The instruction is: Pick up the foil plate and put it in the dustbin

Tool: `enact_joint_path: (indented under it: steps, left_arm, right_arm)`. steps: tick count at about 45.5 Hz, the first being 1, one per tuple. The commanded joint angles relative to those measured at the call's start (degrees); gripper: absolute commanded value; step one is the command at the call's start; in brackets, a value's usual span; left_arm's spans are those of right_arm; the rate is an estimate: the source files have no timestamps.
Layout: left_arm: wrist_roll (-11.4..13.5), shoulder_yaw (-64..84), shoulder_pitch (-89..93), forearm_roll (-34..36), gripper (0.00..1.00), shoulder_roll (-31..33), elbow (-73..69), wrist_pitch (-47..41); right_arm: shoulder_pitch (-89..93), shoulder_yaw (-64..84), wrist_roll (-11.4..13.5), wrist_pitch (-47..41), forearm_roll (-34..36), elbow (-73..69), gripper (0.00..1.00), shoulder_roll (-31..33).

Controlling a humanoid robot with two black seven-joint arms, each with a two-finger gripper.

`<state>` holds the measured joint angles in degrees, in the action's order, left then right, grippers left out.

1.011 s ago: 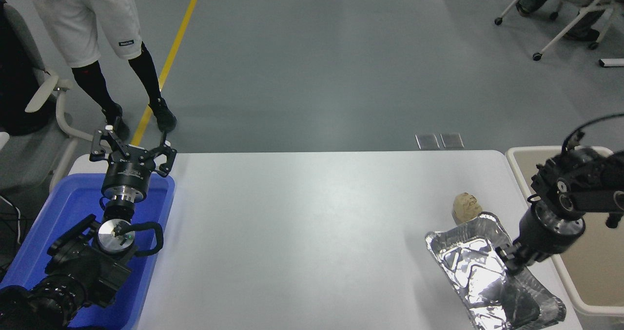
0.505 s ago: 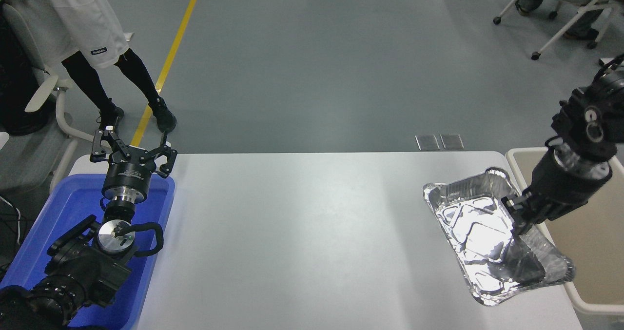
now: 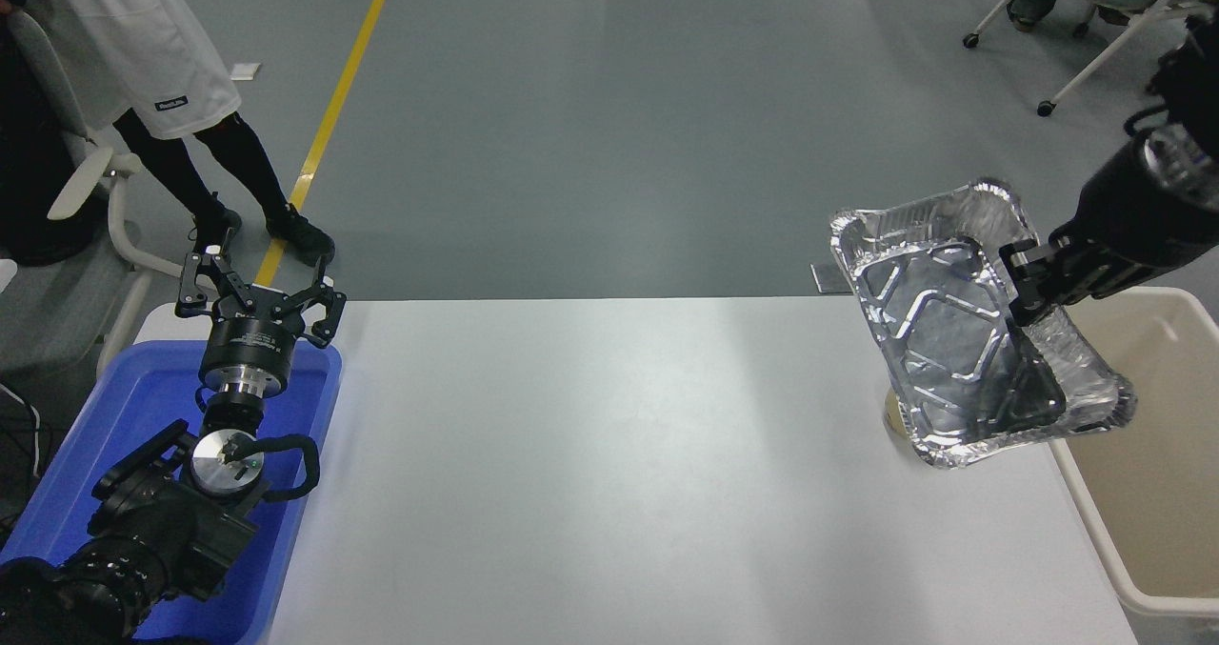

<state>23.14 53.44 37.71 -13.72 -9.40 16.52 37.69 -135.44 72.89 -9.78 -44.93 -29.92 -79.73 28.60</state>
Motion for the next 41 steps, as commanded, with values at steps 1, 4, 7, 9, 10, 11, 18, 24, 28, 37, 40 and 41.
enact_joint_path:
  steps: [1, 4, 7, 9, 10, 11, 18, 24, 28, 37, 40, 41]
  left_arm:
    - [0.0, 0.0, 0.0, 0.0, 0.99, 0.0, -0.1, 0.0]
    - [0.0, 0.0, 0.0, -0.1, 0.99, 0.0, 0.0, 0.0]
    - [0.0, 0.0, 0.0, 0.0, 0.99, 0.0, 0.0, 0.0]
    - [0.1, 0.0, 0.0, 0.0, 0.99, 0.0, 0.0, 0.0]
    - [0.0, 0.0, 0.0, 0.0, 0.99, 0.0, -0.1, 0.0]
    - [0.0, 0.1, 0.0, 0.0, 0.99, 0.0, 0.0, 0.0]
    - [0.0, 0.0, 0.0, 0.0, 0.99, 0.0, 0.0, 0.0]
    - [0.1, 0.0, 0.0, 0.0, 0.99, 0.0, -0.1, -0.1]
    - [0.1, 0.0, 0.0, -0.1, 0.99, 0.0, 0.0, 0.0]
    - [0.1, 0.0, 0.0, 0.0, 0.99, 0.0, 0.0, -0.1]
    - [0.0, 0.0, 0.0, -0.1, 0.99, 0.0, 0.0, 0.0]
    - [0.0, 0.0, 0.0, -0.1, 0.99, 0.0, 0.0, -0.1]
  right_arm:
    - [-3.1, 1.0, 0.0, -0.1, 0.2, -0.1, 0.00, 0.1]
    - [-3.0, 1.2, 0.0, -0.1, 0.1, -0.1, 0.00, 0.2]
    - [-2.7, 1.5, 0.0, -0.1, -0.1, 0.1, 0.00, 0.2]
    - [-2.6, 1.6, 0.0, -0.1, -0.1, 0.2, 0.00, 0.4]
    - [-2.6, 1.6, 0.0, -0.1, -0.2, 0.2, 0.00, 0.9]
    - [-2.6, 1.6, 0.0, -0.1, -0.2, 0.3, 0.00, 1.3]
    - [-2.6, 1.6, 0.1, -0.1, -0.7, 0.5, 0.00, 4.6]
    - [-2.4, 1.5, 0.3, -0.1, -2.8, 1.9, 0.00, 10.1]
    - [-1.9, 1.5, 0.7, -0.1, -5.7, 3.0, 0.00, 12.6]
    - [-1.6, 1.5, 1.7, -0.1, -10.4, 6.0, 0.00, 19.4]
    - [-0.4, 1.4, 1.8, -0.1, -11.0, 8.1, 0.00, 20.9]
    - [0.0, 1.4, 1.8, -0.1, -11.0, 8.9, 0.00, 21.4]
